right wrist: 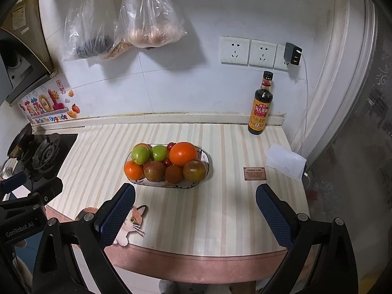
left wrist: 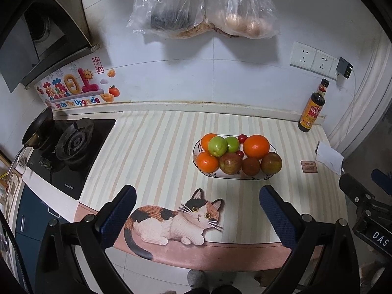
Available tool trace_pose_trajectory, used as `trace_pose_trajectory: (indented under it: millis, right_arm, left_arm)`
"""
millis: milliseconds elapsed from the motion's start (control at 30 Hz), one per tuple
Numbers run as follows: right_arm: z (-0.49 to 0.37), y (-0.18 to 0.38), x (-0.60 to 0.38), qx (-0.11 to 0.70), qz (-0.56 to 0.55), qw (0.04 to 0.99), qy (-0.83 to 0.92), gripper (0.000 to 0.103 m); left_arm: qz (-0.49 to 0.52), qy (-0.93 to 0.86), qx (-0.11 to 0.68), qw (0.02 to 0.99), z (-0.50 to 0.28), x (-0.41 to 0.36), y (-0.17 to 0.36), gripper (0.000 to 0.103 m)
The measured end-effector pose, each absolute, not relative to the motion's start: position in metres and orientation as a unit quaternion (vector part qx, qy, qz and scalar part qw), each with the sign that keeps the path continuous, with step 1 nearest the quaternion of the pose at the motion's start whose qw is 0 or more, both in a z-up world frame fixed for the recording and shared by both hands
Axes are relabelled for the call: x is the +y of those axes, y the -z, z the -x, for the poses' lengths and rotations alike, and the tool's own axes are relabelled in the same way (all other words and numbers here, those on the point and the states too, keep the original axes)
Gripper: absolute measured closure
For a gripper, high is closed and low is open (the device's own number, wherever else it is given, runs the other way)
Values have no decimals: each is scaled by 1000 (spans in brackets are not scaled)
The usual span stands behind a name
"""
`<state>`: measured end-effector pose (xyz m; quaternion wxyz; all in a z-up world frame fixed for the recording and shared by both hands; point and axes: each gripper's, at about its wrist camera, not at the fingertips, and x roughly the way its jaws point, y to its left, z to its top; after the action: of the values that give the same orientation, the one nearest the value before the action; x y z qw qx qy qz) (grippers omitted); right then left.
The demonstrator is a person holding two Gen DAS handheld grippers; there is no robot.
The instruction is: Organize fruits
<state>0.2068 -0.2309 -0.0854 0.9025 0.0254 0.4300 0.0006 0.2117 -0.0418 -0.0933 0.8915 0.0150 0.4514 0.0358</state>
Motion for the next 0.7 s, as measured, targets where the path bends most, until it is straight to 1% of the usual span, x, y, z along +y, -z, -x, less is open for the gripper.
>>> trace_pose_trajectory:
  millis: [700]
  right_arm:
    - [-205, 88, -229, 440, -18, 898, -7, 2]
  left_arm:
    - [-6, -37, 458, 888, -207, -38, 96, 0]
